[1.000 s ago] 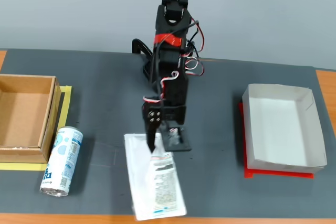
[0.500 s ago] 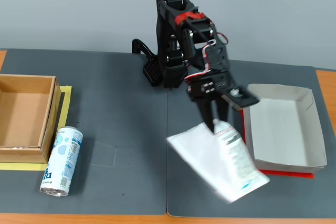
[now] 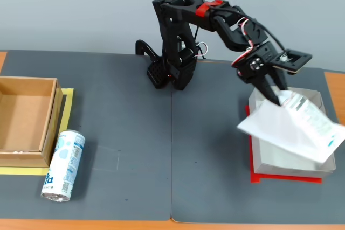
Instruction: Pick the sandwich and put it in the gray box
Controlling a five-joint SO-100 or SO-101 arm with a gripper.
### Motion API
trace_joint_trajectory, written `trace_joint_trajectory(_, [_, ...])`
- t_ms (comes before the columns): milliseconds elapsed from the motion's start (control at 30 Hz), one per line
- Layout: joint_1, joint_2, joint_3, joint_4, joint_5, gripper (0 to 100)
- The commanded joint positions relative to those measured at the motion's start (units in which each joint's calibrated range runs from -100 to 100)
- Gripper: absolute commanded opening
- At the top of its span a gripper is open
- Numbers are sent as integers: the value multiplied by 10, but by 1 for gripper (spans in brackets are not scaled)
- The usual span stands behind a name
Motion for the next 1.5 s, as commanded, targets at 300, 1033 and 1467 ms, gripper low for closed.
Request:
trace_joint_trajectory(300, [-71, 81, -35, -86, -63, 2])
trace_joint_trajectory(1033, [-92, 221, -35, -186, -63, 2])
trace_joint_trajectory(1467, [-91, 247, -35, -186, -59, 3])
